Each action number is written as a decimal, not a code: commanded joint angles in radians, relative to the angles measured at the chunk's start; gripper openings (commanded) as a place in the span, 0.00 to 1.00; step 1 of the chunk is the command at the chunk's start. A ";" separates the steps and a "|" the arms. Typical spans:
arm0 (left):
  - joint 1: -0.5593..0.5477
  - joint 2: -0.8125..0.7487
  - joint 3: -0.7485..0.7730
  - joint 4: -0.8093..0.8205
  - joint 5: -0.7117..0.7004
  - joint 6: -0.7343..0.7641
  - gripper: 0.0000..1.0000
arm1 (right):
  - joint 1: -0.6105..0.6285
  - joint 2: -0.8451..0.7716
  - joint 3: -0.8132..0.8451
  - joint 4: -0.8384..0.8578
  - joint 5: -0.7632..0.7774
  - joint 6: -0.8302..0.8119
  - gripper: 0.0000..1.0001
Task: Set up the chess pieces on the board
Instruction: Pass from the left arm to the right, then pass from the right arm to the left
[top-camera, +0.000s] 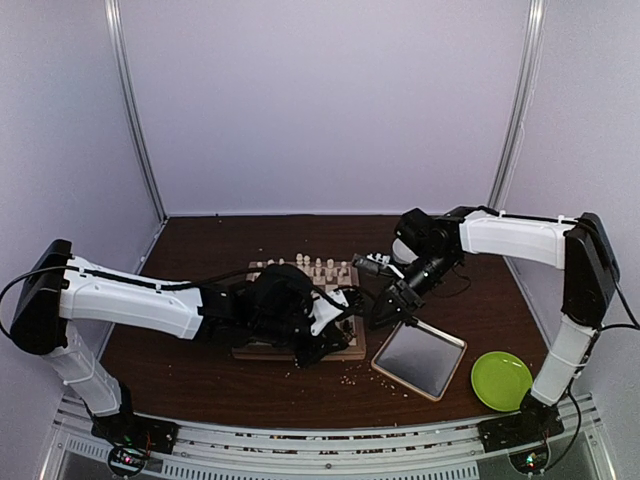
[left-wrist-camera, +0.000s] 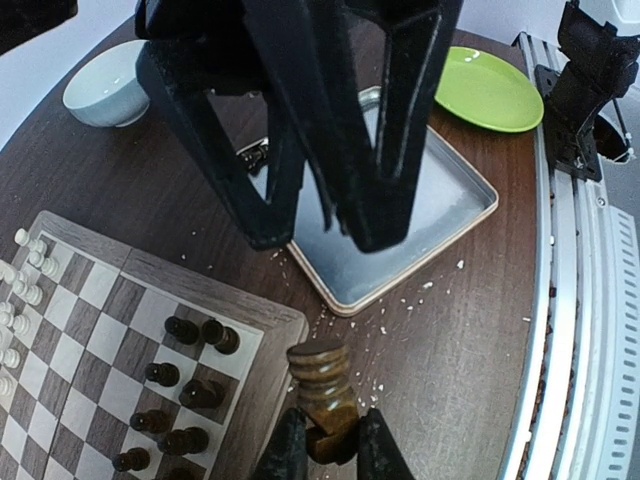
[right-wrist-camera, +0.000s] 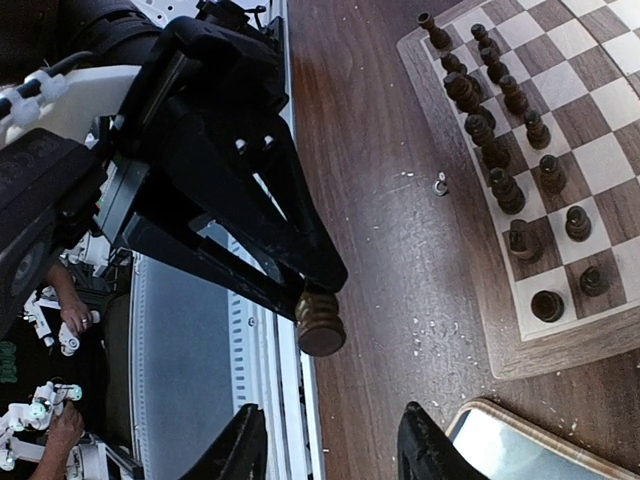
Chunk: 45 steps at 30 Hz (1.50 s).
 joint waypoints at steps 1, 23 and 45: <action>0.003 -0.017 0.032 0.057 0.024 0.008 0.07 | 0.035 0.026 0.014 -0.015 -0.056 0.041 0.45; -0.006 -0.008 0.041 0.059 0.021 0.000 0.08 | 0.080 0.107 0.075 -0.018 -0.109 0.075 0.27; 0.138 -0.058 -0.086 0.749 0.062 -0.409 0.40 | -0.156 0.066 0.300 -0.654 -0.422 -0.632 0.13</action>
